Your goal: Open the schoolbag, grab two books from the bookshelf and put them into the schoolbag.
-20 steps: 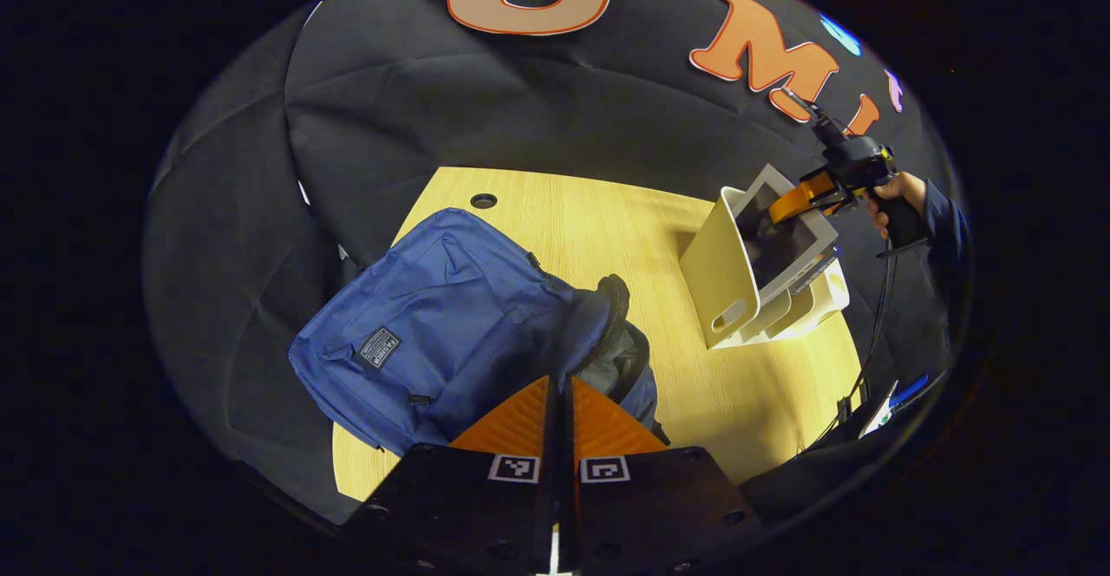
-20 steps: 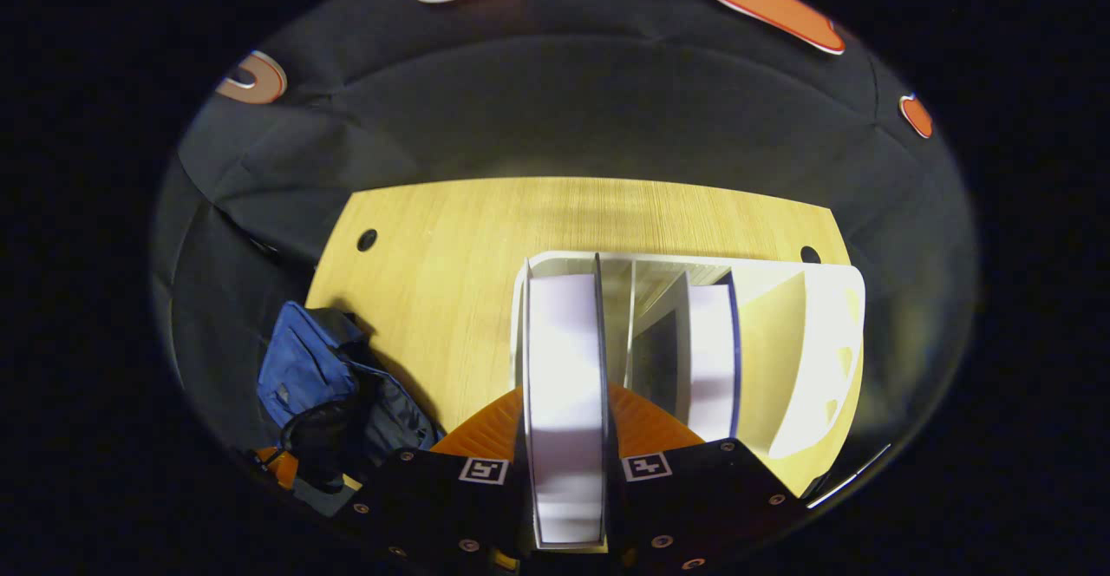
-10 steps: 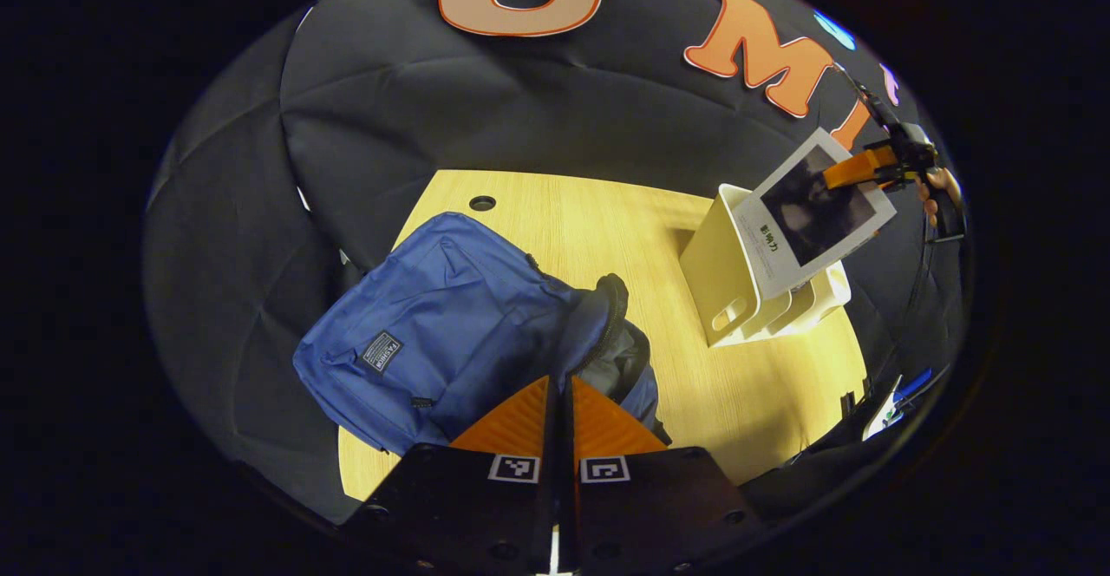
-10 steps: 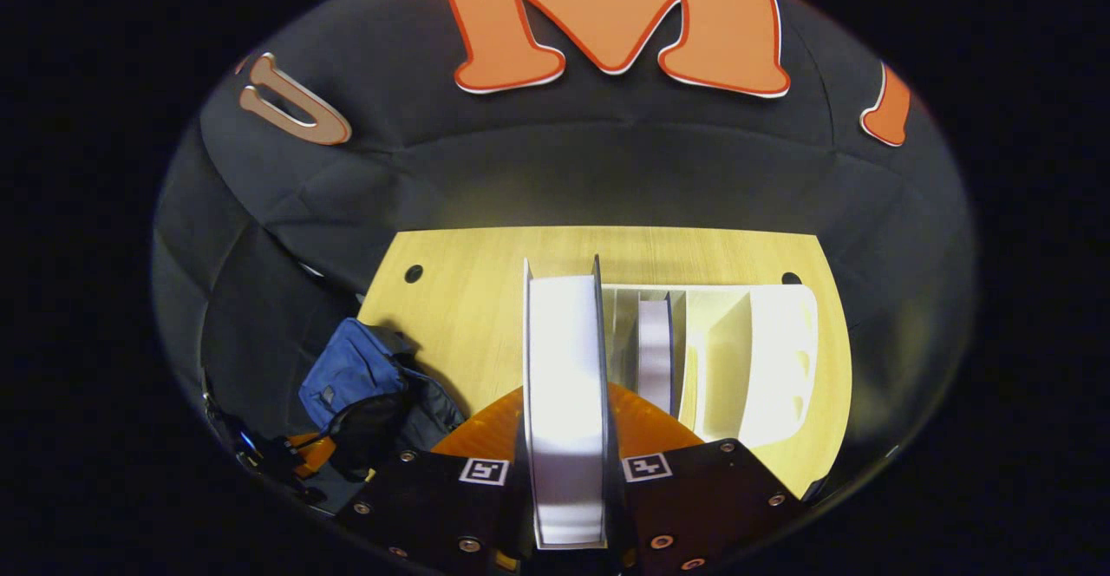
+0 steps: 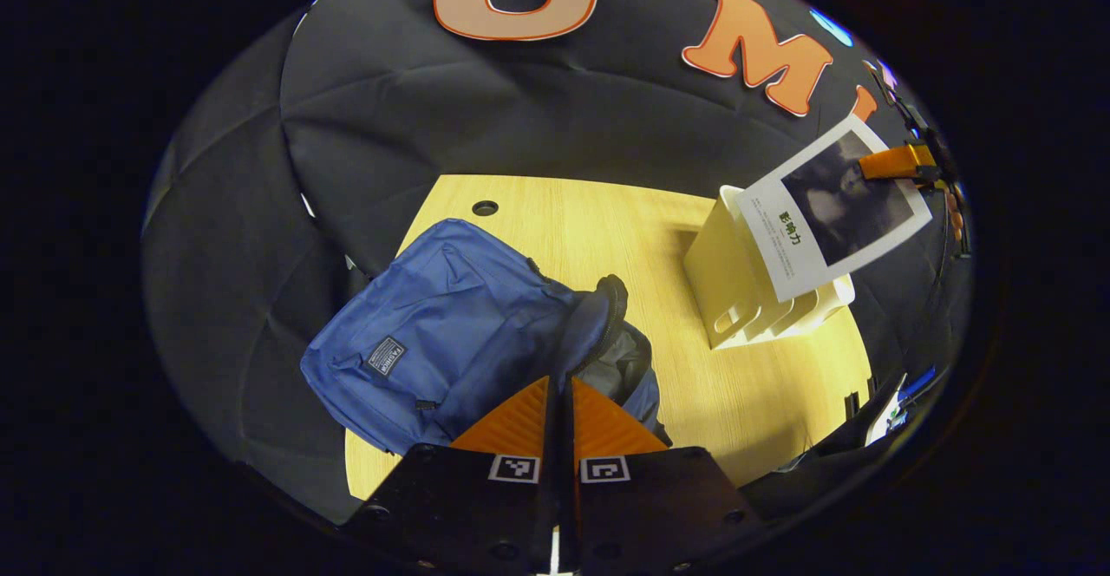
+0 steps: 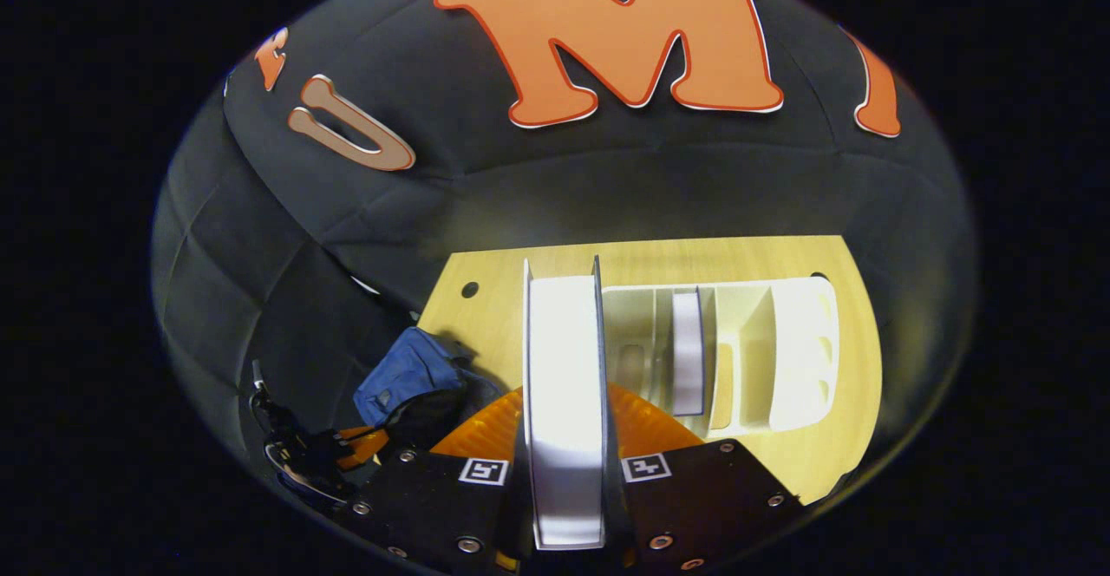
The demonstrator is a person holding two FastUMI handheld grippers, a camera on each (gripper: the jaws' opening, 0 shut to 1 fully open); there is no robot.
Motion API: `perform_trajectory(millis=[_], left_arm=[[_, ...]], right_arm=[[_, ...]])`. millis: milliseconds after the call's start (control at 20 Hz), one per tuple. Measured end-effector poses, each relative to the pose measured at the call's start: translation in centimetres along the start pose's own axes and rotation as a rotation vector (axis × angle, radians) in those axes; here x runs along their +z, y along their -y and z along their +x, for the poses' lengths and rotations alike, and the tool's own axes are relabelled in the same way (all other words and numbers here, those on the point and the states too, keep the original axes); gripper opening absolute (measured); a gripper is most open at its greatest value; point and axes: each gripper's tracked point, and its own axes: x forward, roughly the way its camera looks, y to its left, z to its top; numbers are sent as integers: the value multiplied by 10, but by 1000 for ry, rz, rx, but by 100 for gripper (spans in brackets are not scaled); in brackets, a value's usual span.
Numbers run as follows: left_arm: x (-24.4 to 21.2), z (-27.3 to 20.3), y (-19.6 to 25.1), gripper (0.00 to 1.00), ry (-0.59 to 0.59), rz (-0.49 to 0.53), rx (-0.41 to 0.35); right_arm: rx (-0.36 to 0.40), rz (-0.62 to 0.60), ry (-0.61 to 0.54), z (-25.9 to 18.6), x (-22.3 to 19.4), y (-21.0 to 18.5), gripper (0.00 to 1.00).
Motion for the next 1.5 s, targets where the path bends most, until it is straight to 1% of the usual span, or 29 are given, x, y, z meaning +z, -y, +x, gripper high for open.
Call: perform_trajectory(millis=[100, 350, 550, 700, 800, 950, 1100, 1500], left_arm=[[4, -2, -3, 3, -1, 2, 10], [15, -4, -6, 3, -4, 21, 39], [23, -7, -3, 3, 1, 22, 53], [30, -10, -5, 3, 15, 4, 65], [34, -12, -8, 3, 20, -20, 77], [38, -16, -9, 3, 25, -37, 75], [41, -19, -10, 3, 18, -21, 80], [50, -22, 10, 3, -3, 20, 36]], right_arm=[[60, 23, -16, 6, -16, -16, 33], [168, 53, -74, 36, -65, -61, 33], [220, 57, -115, 59, -95, -88, 33], [264, 91, -113, 74, -112, -109, 33], [259, 110, -106, 90, -124, -115, 33], [268, 193, -117, 105, -141, -118, 33], [285, 270, -122, 122, -155, -125, 32], [315, 403, -120, 173, -185, -155, 32]])
